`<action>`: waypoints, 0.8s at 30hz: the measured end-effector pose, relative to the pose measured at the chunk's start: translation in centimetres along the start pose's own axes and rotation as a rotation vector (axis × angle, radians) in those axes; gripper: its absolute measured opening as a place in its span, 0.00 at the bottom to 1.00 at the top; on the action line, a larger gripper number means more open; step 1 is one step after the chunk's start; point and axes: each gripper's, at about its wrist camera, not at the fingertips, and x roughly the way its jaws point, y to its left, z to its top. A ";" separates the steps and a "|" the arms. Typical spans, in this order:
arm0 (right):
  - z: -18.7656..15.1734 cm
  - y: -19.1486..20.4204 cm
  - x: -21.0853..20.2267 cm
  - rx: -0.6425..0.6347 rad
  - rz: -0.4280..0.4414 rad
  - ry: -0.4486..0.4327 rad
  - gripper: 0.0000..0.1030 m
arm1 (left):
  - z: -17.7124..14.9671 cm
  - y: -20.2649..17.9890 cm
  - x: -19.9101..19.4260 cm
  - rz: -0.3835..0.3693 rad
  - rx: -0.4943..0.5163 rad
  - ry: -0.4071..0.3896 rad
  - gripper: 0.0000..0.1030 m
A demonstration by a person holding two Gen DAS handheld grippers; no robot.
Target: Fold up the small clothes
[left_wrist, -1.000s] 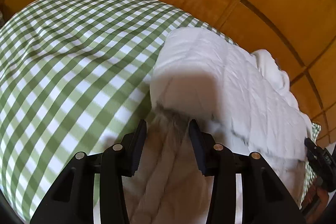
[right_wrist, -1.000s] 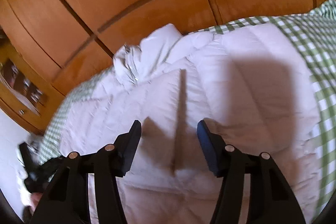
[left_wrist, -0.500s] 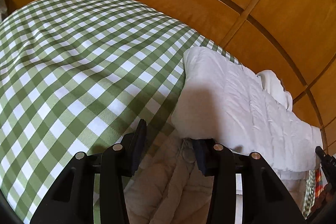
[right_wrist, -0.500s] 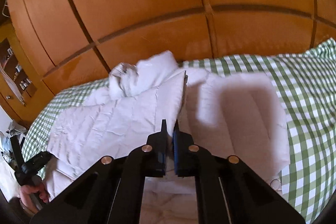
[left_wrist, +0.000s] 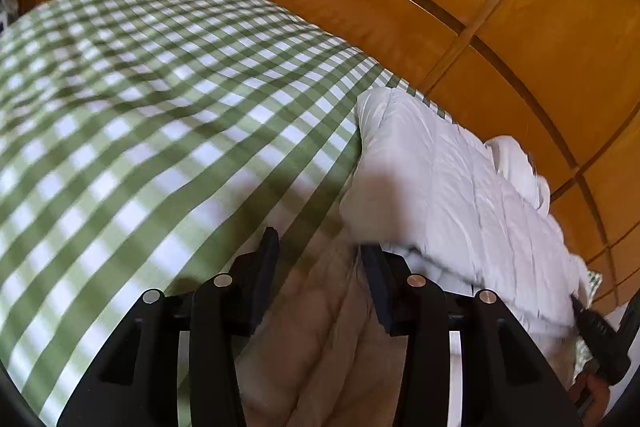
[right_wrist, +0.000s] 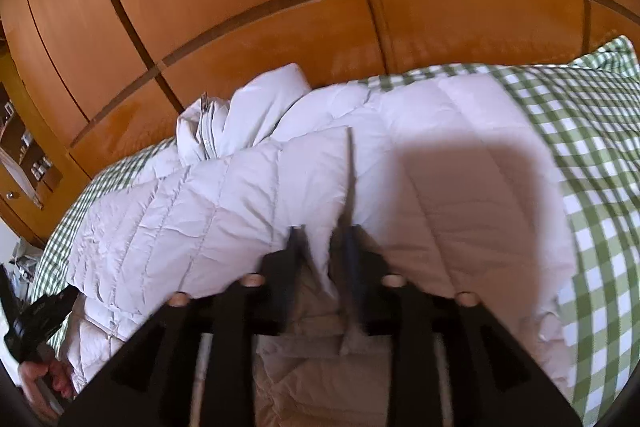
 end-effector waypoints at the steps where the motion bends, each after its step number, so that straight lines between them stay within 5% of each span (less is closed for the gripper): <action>1: 0.0 0.0 -0.5 -0.002 0.001 -0.018 0.39 | -0.4 -0.2 -1.3 0.014 0.016 -0.027 0.41; 5: 0.9 1.3 -2.3 -0.054 0.016 -0.092 0.40 | -0.9 -1.7 -5.3 0.025 0.103 -0.171 0.41; 9: 2.1 3.4 -1.7 -0.143 0.026 -0.087 0.39 | 0.5 -5.4 -5.9 -0.023 0.203 -0.222 0.41; 16: 2.6 4.7 2.7 -0.229 -0.024 0.034 0.39 | 1.9 -12.7 1.8 -0.029 0.437 -0.083 0.41; 19: 0.6 4.2 3.6 -0.244 -0.035 0.123 0.39 | 1.1 -12.3 4.9 0.004 0.457 0.022 0.41; 24: -2.1 3.6 2.1 -0.255 -0.013 0.124 0.39 | -0.8 -9.8 3.4 -0.049 0.472 0.024 0.41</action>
